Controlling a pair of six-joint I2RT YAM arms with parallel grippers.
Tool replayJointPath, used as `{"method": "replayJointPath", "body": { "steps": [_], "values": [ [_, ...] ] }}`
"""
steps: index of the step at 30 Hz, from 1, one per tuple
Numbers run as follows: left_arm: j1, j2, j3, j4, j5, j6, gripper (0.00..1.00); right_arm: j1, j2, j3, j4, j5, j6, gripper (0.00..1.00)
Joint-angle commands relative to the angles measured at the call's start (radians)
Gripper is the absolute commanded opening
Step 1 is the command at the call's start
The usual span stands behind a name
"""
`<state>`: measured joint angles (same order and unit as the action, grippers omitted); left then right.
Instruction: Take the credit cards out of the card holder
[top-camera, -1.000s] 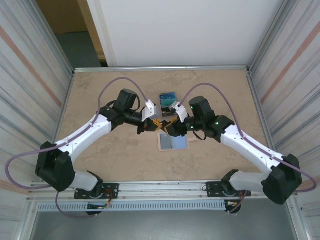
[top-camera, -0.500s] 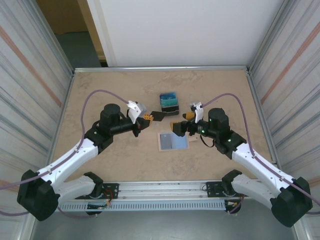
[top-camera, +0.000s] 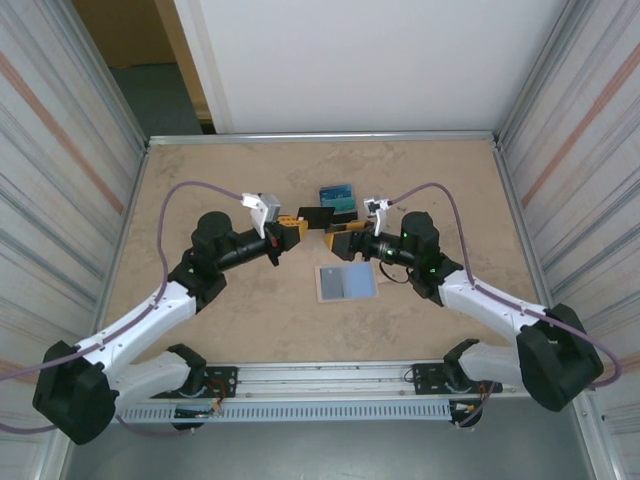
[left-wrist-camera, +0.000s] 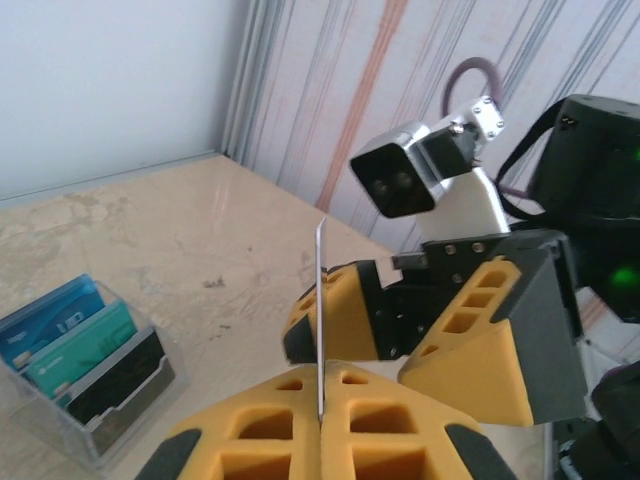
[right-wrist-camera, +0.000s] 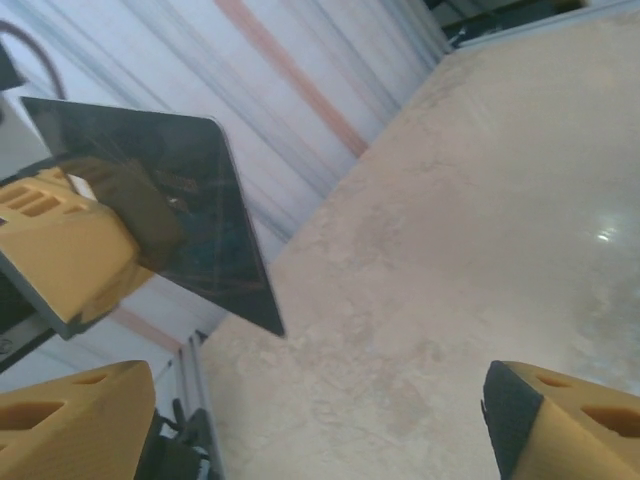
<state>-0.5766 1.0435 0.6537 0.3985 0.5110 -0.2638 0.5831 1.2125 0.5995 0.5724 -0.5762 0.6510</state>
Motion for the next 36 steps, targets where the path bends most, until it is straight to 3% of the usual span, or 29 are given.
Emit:
{"method": "replayJointPath", "body": {
  "steps": [1, 7, 14, 15, 17, 20, 25, 31, 36],
  "values": [
    [-0.004, 0.011, -0.012, 0.074, 0.068, -0.066, 0.00, 0.006, 0.031, 0.070, 0.140, -0.114, 0.023, 0.77],
    [-0.004, 0.022, 0.000, 0.079, 0.104, -0.082, 0.00, 0.006, 0.075, 0.118, 0.174, -0.175, 0.032, 0.50],
    [-0.003, 0.018, -0.004, 0.074, 0.093, -0.098, 0.00, 0.002, 0.064, 0.114, 0.171, -0.199, 0.026, 0.10],
    [-0.003, 0.016, -0.001, 0.063, 0.090, -0.093, 0.03, 0.001, 0.056, 0.112, 0.157, -0.196, 0.018, 0.06],
    [0.000, 0.007, 0.018, 0.008, 0.082, -0.062, 0.21, -0.003, 0.032, 0.113, 0.096, -0.187, -0.016, 0.01],
    [-0.001, -0.013, 0.069, -0.118, 0.063, 0.026, 0.44, -0.002, -0.014, 0.125, -0.037, -0.171, -0.093, 0.00],
    [0.000, -0.030, 0.202, -0.387, 0.025, 0.258, 0.63, -0.002, -0.110, 0.159, -0.318, -0.157, -0.272, 0.00],
    [-0.010, 0.053, 0.404, -0.691, 0.096, 0.512, 0.67, -0.002, -0.204, 0.215, -0.631, -0.156, -0.457, 0.00],
    [-0.067, 0.165, 0.559, -0.855, 0.127, 0.653, 0.64, -0.002, -0.263, 0.241, -0.757, -0.150, -0.528, 0.00]
  ]
}}
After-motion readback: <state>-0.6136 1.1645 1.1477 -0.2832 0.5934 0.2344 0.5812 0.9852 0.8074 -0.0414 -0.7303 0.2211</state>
